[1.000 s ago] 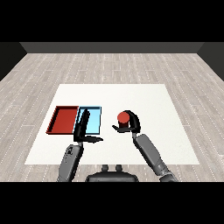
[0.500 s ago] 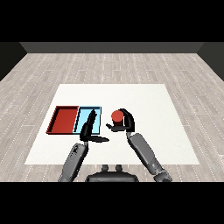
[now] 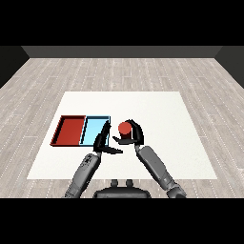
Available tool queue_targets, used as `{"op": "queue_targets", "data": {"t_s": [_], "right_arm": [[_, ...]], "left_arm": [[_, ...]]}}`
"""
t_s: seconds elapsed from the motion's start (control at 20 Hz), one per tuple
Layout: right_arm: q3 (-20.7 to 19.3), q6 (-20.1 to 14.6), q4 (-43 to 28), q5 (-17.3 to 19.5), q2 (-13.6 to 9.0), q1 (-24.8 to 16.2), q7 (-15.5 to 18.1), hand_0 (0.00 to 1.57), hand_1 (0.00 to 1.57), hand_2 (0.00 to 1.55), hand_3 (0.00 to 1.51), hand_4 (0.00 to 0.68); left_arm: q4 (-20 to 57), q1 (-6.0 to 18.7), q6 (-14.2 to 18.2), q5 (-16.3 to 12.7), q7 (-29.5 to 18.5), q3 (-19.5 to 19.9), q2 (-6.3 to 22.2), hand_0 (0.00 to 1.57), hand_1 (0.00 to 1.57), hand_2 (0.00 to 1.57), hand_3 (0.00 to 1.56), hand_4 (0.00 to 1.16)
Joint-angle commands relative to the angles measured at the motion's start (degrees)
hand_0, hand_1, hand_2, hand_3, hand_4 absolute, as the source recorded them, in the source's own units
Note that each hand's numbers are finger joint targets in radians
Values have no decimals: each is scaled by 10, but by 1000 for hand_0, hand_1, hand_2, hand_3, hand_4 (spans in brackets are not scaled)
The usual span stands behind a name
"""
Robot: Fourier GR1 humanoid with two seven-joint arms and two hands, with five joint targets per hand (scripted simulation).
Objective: Pick the red can and put it in the red box
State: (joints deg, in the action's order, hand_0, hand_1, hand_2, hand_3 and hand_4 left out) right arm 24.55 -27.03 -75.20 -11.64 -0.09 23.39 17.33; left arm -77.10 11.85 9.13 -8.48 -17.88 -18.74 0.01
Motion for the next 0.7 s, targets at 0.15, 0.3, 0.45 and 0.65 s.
{"op": "queue_targets", "data": {"t_s": [0.15,0.3,0.45,0.65], "right_arm": [[3,1,-31,18,1,-3,-21,1443,1443,1438,1389,631],[58,-75,3,-34,1,48,-3,1450,1450,1434,1381,637],[38,-27,66,-38,1,51,22,1428,1428,1435,1375,631],[47,-32,-48,-13,1,15,-38,1452,1452,1438,1378,626]], "left_arm": [[33,23,-9,-29,4,-3,0,0,0,0,0,0],[43,5,-12,-20,-15,-6,2,0,0,0,0,0],[74,58,38,-54,2,-40,0,0,0,0,0,0],[62,39,26,-59,-8,-53,0,0,0,0,0,0]]}}
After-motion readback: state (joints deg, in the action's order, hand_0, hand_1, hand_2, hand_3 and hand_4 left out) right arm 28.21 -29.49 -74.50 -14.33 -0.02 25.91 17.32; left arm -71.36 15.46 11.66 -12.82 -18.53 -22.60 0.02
